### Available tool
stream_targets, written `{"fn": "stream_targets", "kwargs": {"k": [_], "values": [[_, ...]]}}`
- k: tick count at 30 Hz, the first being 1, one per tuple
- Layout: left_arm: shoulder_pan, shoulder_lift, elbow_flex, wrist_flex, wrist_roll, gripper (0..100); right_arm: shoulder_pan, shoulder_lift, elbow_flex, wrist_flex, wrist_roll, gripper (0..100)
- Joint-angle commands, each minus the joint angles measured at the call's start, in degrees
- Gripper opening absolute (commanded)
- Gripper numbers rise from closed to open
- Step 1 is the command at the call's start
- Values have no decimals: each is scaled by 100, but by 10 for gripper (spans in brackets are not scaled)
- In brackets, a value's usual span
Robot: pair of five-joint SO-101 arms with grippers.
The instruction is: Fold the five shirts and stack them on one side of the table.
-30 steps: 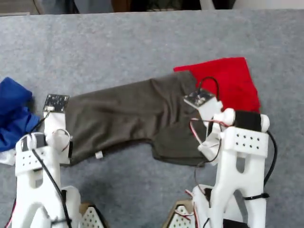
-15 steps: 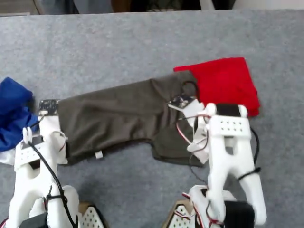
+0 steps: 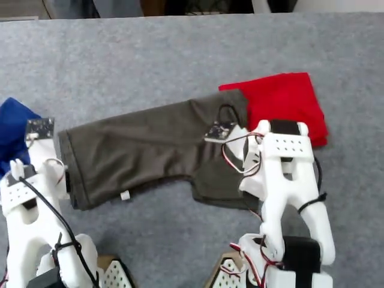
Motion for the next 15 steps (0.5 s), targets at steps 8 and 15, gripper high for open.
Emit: {"fn": "stream_targets", "kwargs": {"k": [8,15], "values": [[1842,229,-611,448,1020,30,-26,-558,40,-563,1090,59],[1604,1187,207,-273,809,30,-35,-558,163,-835,1090,12]]}}
